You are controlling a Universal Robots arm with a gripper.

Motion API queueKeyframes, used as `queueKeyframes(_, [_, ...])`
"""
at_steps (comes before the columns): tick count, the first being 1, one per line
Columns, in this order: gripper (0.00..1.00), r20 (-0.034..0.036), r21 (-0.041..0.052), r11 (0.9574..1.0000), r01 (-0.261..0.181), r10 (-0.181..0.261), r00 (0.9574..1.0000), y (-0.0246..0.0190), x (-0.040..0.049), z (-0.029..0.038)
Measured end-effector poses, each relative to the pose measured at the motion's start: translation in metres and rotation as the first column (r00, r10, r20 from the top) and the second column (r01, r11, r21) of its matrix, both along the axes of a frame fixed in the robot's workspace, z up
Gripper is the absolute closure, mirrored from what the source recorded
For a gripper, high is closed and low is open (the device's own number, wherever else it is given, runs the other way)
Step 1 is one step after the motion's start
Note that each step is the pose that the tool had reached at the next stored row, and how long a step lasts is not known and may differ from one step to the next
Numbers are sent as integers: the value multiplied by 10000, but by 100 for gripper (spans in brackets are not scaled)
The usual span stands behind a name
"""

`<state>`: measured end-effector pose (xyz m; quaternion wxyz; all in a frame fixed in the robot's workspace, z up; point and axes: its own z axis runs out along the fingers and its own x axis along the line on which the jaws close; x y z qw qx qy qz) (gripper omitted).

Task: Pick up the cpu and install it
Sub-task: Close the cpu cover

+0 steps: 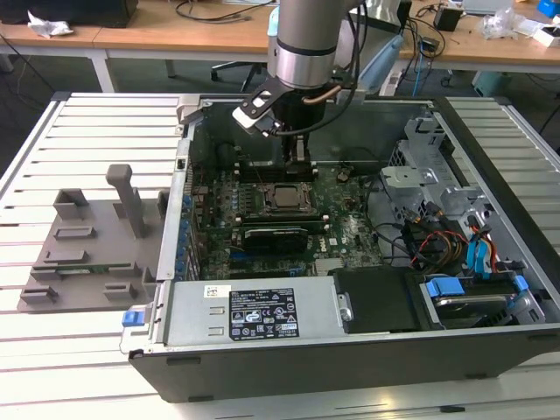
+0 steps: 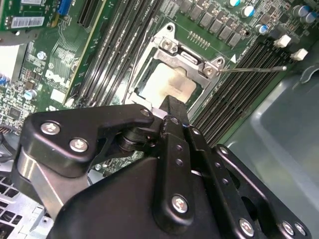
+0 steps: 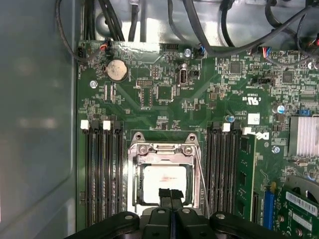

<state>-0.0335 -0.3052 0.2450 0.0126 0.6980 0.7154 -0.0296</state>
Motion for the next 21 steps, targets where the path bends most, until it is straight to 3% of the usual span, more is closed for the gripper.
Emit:
queueKeyframes(7, [89, 0, 1, 10000, 0, 0, 10000, 0, -37, -100])
queueKeyframes(21, [89, 1, 1, 10000, 1, -1, 10000, -2, -147, -172])
